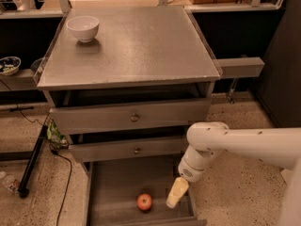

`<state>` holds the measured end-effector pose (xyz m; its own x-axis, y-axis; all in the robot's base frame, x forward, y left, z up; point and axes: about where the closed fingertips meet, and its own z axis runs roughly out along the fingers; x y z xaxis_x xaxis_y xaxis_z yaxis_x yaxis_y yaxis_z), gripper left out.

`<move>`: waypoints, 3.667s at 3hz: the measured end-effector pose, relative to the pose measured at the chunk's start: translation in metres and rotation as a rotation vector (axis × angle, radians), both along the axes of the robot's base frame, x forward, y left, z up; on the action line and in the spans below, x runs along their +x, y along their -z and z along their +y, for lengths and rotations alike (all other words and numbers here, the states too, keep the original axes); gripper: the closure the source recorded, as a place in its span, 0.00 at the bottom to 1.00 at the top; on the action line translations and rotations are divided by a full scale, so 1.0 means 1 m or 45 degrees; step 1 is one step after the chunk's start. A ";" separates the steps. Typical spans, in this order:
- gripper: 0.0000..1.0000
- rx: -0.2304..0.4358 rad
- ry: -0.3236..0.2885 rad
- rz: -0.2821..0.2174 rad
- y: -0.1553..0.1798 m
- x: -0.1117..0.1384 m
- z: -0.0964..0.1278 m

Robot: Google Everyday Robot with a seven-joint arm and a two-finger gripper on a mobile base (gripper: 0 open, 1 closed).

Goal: Pick apple from bottom drawer and place on counter

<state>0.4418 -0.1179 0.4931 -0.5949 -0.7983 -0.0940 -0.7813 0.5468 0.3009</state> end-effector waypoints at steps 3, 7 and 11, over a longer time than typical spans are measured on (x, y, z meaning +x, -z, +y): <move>0.00 -0.032 0.140 0.028 0.035 0.021 0.004; 0.00 0.010 0.160 0.157 0.124 0.018 0.056; 0.00 0.051 0.299 0.207 0.162 0.016 0.067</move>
Offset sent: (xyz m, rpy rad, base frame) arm 0.0378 0.0071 -0.0507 -0.0367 0.0255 -0.1756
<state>0.4573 -0.0510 0.3313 -0.7731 -0.6342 -0.0107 -0.5741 0.6925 0.4369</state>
